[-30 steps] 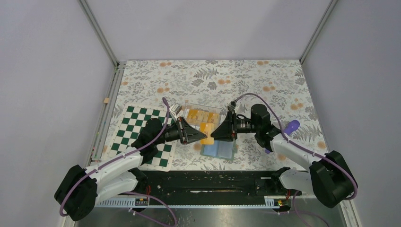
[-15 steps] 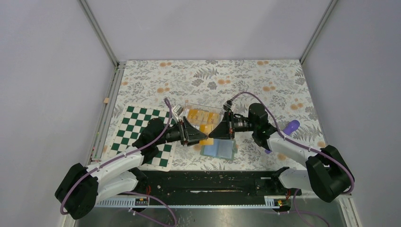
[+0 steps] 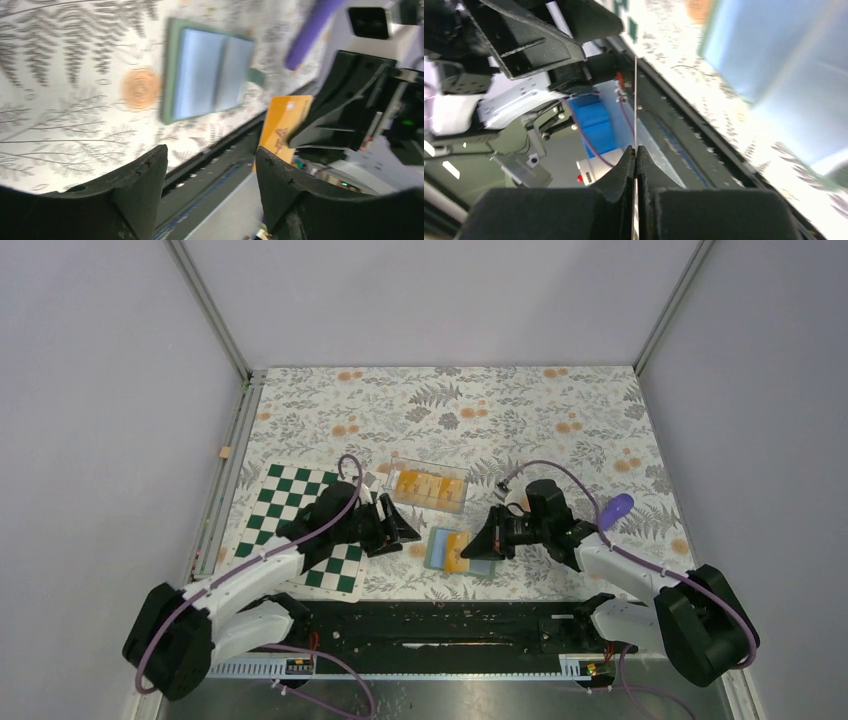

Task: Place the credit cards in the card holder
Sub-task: Insert the credit card into the card holder.

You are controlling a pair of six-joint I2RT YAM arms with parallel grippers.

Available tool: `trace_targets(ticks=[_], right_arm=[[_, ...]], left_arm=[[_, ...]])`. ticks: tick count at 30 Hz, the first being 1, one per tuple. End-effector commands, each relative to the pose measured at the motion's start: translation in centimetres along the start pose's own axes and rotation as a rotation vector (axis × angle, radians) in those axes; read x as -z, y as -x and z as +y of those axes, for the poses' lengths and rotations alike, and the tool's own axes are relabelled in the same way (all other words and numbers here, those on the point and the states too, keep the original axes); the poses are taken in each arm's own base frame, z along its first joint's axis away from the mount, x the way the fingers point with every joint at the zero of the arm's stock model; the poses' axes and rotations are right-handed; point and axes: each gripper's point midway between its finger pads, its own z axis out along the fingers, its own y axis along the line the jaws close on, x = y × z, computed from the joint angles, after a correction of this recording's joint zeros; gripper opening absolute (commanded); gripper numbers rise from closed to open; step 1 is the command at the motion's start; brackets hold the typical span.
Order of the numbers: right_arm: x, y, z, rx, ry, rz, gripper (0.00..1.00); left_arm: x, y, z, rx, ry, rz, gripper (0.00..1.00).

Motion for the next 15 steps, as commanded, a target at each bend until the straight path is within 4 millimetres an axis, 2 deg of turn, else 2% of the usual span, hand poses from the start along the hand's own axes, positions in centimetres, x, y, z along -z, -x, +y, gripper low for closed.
trace_targets(ticks=[1, 4, 8, 15], right_arm=[[0.9, 0.3, -4.3, -0.004, -0.105, -0.056, 0.0], [1.7, 1.2, -5.4, -0.026, -0.112, -0.096, 0.0], [2.2, 1.9, -5.7, -0.004, -0.129, -0.119, 0.0], [2.0, 3.1, -6.4, 0.035, -0.178, -0.115, 0.0]], left_arm=[[-1.2, -0.1, 4.1, -0.06, 0.184, 0.073, 0.63], [-3.3, 0.0, 4.4, -0.028, 0.153, 0.123, 0.56], [-5.6, 0.6, 4.4, -0.007, 0.132, 0.154, 0.48], [-8.1, -0.1, 4.3, 0.003, 0.118, 0.215, 0.4]])
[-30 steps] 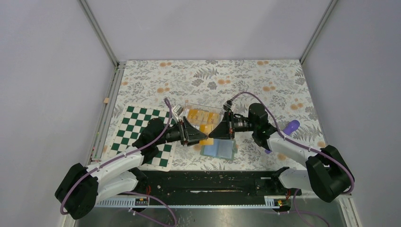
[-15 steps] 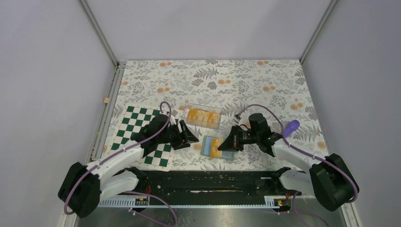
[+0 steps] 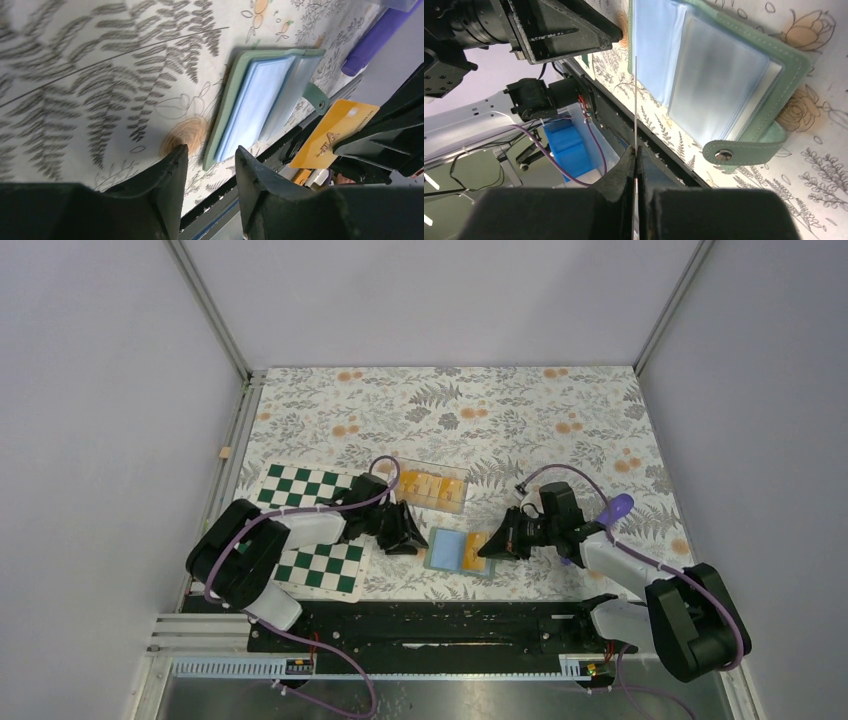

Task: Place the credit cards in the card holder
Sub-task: Insert the credit card into the card holder.

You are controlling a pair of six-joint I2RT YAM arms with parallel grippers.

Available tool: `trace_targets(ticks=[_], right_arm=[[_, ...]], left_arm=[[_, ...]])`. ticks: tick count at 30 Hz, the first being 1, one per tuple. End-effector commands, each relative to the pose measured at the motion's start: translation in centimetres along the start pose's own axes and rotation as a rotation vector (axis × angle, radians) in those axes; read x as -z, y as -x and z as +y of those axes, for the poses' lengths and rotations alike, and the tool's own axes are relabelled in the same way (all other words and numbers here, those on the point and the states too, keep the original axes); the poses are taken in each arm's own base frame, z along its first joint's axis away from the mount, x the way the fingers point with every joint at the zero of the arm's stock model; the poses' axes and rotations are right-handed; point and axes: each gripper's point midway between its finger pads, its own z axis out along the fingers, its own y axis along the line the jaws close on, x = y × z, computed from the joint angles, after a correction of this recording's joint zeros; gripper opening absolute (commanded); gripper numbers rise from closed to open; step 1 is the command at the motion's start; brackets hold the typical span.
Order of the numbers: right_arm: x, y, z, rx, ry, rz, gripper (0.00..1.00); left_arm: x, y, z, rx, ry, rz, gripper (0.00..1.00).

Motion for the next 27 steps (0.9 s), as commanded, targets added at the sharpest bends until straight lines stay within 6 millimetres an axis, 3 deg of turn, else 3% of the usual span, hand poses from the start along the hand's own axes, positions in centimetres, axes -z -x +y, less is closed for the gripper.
trace_targets(ticks=[1, 10, 19, 27], right_arm=[[-0.2, 1.7, 0.2, 0.08, -0.03, -0.02, 0.0], [-0.2, 3.3, -1.1, 0.114, -0.106, -0.035, 0.0], [-0.6, 4.0, -2.3, 0.116, -0.138, -0.026, 0.0], [-1.8, 4.6, -1.8, 0.084, -0.068, -0.023, 0.0]], left_arm=[[-1.1, 0.5, -2.5, -0.061, -0.07, 0.008, 0.39], [-2.4, -1.3, -2.0, -0.024, -0.039, 0.013, 0.19], [-2.6, -1.8, -1.0, -0.017, -0.016, 0.016, 0.16], [-2.7, -2.1, -0.9, -0.02, -0.01, 0.029, 0.1]])
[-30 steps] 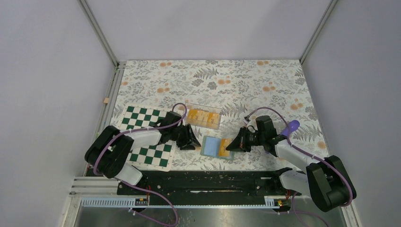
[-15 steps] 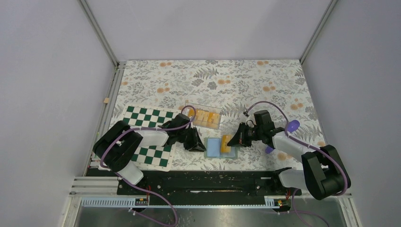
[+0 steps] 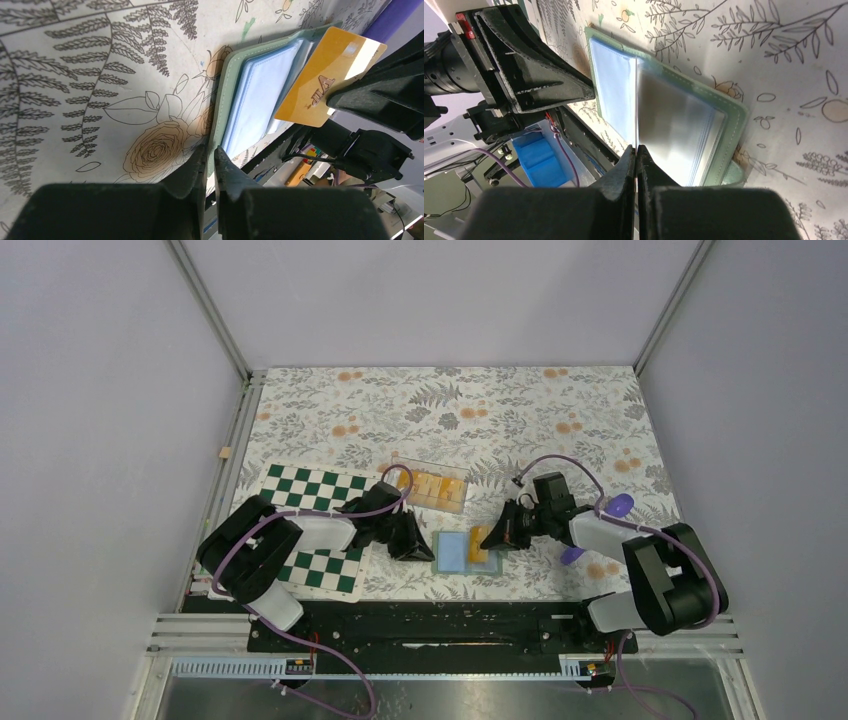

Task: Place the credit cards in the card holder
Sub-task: Insert the credit card into the card holder.

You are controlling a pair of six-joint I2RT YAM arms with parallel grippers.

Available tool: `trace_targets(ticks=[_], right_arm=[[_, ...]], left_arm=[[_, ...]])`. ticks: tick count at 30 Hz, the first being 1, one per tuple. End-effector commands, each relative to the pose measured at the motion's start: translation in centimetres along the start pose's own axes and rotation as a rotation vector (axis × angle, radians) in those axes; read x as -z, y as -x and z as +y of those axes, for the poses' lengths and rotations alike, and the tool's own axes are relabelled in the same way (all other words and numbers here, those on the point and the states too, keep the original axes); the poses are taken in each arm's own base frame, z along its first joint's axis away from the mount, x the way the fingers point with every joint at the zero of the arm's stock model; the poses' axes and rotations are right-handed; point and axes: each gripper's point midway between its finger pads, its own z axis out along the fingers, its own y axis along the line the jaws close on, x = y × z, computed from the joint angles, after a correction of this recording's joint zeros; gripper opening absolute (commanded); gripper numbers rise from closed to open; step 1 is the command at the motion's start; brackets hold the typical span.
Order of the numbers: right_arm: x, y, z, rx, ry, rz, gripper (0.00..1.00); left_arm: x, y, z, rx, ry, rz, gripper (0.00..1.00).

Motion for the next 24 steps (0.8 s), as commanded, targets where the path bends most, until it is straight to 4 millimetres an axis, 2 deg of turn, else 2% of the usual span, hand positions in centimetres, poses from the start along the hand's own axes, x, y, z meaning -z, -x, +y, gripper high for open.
trace_targets(ticks=[1, 10, 24], right_arm=[[-0.5, 1.7, 1.4, 0.021, 0.074, -0.029, 0.0], [-1.5, 1.1, 1.1, -0.038, 0.123, 0.001, 0.0], [-1.9, -1.6, -0.7, -0.173, 0.112, 0.049, 0.0]], left_arm=[[-0.3, 0.2, 0.3, -0.013, 0.007, -0.015, 0.09], [-0.5, 0.0, 0.5, -0.011, 0.012, -0.009, 0.06], [-0.4, 0.0, 0.5, -0.007, 0.013, -0.013, 0.04]])
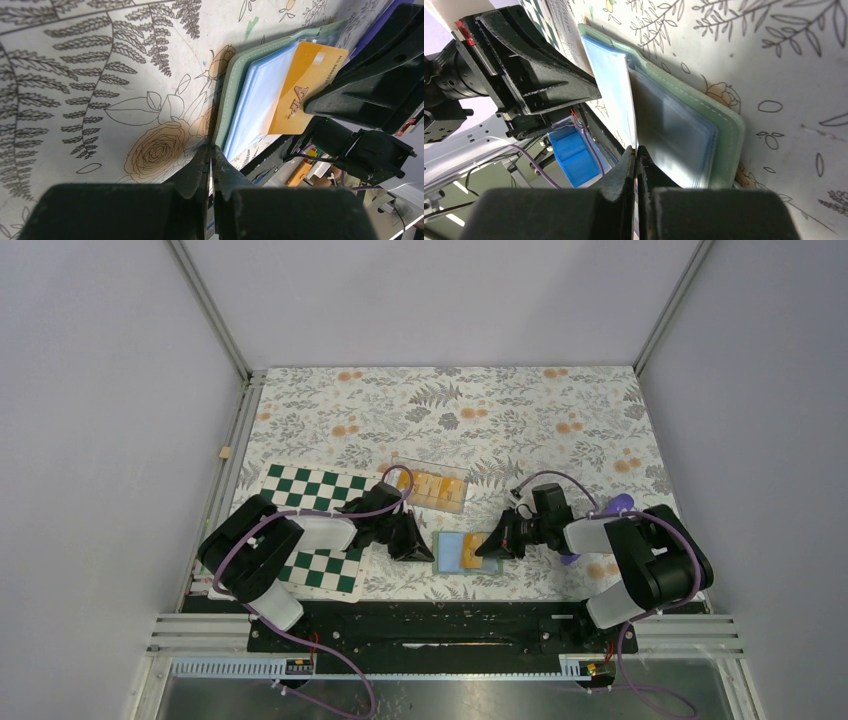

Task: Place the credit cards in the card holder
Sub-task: Insert the credit card into the card holder.

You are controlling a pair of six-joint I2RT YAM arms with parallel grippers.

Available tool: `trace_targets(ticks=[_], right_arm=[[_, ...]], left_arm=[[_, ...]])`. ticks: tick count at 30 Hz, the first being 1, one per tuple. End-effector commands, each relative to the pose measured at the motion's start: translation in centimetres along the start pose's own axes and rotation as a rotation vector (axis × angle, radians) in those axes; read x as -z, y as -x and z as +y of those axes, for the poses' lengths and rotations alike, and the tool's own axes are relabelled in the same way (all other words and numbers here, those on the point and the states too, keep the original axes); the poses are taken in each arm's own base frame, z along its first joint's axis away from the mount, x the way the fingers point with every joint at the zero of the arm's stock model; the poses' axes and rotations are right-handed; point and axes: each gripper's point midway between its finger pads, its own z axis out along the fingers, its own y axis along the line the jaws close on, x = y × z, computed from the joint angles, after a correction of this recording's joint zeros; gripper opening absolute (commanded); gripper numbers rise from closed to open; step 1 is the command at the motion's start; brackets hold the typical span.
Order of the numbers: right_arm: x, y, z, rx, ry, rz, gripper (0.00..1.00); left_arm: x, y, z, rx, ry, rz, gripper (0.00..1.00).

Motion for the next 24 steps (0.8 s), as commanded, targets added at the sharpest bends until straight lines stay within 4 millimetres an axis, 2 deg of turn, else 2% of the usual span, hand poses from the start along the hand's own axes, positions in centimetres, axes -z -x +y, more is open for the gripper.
trace_targets(ticks=[1, 15, 24], right_arm=[[0.0, -0.4, -0.4, -0.041, 0.006, 0.003, 0.0], [-0.2, -1.3, -0.4, -0.074, 0.003, 0.086, 0.0], [-0.7, -1.4, 1.0, -0.038, 0.022, 0.161, 0.0]], left_arm=[[-0.3, 0.1, 0.3, -0.009, 0.007, -0.018, 0.04], [-0.3, 0.1, 0.1, -0.017, 0.006, -0.015, 0.02], [-0.4, 0.1, 0.1, -0.024, 0.018, -0.008, 0.02]])
